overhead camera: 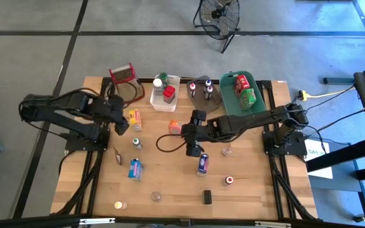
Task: Pick & Place Kitchen Items
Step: Put the yellow cereal box into the green bin
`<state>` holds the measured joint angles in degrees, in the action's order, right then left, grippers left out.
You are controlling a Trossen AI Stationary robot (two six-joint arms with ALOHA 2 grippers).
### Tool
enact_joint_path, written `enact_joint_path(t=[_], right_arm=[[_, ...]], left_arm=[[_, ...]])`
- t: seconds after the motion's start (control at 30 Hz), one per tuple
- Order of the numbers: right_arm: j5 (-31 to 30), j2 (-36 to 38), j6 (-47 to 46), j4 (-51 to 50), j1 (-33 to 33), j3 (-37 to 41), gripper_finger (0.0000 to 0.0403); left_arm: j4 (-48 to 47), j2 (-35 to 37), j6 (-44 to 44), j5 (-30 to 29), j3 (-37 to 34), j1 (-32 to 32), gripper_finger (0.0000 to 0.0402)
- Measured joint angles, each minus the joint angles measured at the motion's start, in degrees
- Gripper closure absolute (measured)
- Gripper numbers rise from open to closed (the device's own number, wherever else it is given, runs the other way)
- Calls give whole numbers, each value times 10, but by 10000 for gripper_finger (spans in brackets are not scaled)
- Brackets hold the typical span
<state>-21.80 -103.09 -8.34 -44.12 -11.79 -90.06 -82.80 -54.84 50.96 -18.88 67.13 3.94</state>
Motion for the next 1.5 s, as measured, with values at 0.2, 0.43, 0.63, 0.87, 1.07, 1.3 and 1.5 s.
enact_joint_path(t=[0.2,0.43,0.63,0.87,1.07,1.3,1.5], right_arm=[[0,0,1,-2,-15,0,98],[0,0,21,-9,-22,0,98],[-1,0,48,-18,-22,0,98],[-1,0,81,-19,-22,0,98],[-2,0,105,-19,-22,0,98],[-2,0,127,-19,-21,0,98],[-2,0,129,-19,-20,0,98]], left_arm=[[-47,-52,57,9,0,-60,148],[6,-106,54,44,0,-122,148],[31,-153,37,84,0,-171,148],[34,-191,24,111,0,-209,148],[38,-203,23,115,0,-219,148],[38,-203,23,104,0,-216,148],[71,-203,89,64,0,-227,148]])
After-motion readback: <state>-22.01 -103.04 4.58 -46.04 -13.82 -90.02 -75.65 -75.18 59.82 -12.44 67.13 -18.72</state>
